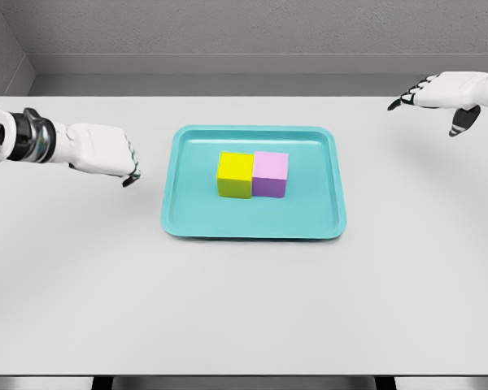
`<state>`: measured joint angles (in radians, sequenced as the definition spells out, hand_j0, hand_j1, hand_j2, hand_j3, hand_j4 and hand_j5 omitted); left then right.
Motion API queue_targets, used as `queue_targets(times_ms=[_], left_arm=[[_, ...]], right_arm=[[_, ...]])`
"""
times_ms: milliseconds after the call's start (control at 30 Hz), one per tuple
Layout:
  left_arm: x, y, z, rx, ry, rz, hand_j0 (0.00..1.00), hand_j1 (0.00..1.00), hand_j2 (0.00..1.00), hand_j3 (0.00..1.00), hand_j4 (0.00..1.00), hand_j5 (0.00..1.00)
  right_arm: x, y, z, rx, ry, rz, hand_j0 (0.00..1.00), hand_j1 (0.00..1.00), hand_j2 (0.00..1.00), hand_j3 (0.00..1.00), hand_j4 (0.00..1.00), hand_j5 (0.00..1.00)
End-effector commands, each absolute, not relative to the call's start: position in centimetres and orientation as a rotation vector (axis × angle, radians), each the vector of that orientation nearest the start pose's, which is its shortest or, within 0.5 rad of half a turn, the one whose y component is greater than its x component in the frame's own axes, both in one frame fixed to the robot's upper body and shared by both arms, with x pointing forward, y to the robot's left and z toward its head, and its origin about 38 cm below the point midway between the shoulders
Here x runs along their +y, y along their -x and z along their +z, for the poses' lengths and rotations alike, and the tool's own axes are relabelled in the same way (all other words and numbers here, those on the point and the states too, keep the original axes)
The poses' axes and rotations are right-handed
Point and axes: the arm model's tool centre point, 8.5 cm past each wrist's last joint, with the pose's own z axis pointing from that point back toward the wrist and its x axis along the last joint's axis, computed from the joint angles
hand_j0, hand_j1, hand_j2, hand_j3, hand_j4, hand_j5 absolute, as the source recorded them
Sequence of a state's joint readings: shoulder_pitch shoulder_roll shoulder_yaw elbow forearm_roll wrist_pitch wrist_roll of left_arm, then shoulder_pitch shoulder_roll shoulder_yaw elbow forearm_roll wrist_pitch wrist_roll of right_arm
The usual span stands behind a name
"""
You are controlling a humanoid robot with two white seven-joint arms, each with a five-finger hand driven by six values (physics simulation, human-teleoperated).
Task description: Push two cubes
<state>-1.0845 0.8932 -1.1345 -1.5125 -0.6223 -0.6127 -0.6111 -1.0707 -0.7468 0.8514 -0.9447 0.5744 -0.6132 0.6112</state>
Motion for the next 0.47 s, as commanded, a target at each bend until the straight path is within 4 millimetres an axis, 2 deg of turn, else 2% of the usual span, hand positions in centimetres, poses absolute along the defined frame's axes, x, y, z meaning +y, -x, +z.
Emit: queue_targets(times_ms=[0, 33, 100, 233, 333, 367, 433], left_arm=[[28.5, -44.6, 24.9, 1.043, 0.742, 3.151, 0.76, 0.76, 0.76, 0.76, 0.76, 0.76], [28.8, -44.8, 25.6, 1.057, 0.773, 3.144, 1.0, 1.0, 1.0, 1.0, 1.0, 1.0], [29.6, -45.3, 25.5, 1.065, 0.796, 3.171, 1.0, 1.0, 1.0, 1.0, 1.0, 1.0], [30.0, -44.6, 23.2, 1.063, 0.724, 3.216, 1.0, 1.0, 1.0, 1.0, 1.0, 1.0], [30.3, -44.5, 23.0, 1.064, 0.719, 3.227, 1.0, 1.0, 1.0, 1.0, 1.0, 1.0], [30.9, -44.4, 22.6, 1.056, 0.715, 3.25, 1.0, 1.0, 1.0, 1.0, 1.0, 1.0], [31.2, -44.4, 22.7, 1.079, 0.712, 3.259, 1.0, 1.0, 1.0, 1.0, 1.0, 1.0]], right_arm=[[-37.1, -52.6, 25.8, -0.943, 0.668, 2.114, 1.0, 1.0, 1.0, 1.0, 1.0, 1.0], [-37.2, -52.6, 25.9, -0.943, 0.668, 2.112, 1.0, 1.0, 1.0, 1.0, 1.0, 1.0], [-37.2, -52.6, 25.9, -0.943, 0.668, 2.112, 1.0, 1.0, 1.0, 1.0, 1.0, 1.0], [-37.2, -52.6, 25.9, -0.942, 0.669, 2.113, 1.0, 1.0, 1.0, 1.0, 1.0, 1.0], [-37.2, -52.6, 26.0, -0.944, 0.672, 2.112, 1.0, 1.0, 1.0, 1.0, 1.0, 1.0], [-37.2, -52.6, 25.9, -0.942, 0.671, 2.113, 1.0, 1.0, 1.0, 1.0, 1.0, 1.0], [-38.1, -52.3, 26.1, -0.927, 0.682, 2.103, 1.0, 1.0, 1.0, 1.0, 1.0, 1.0]])
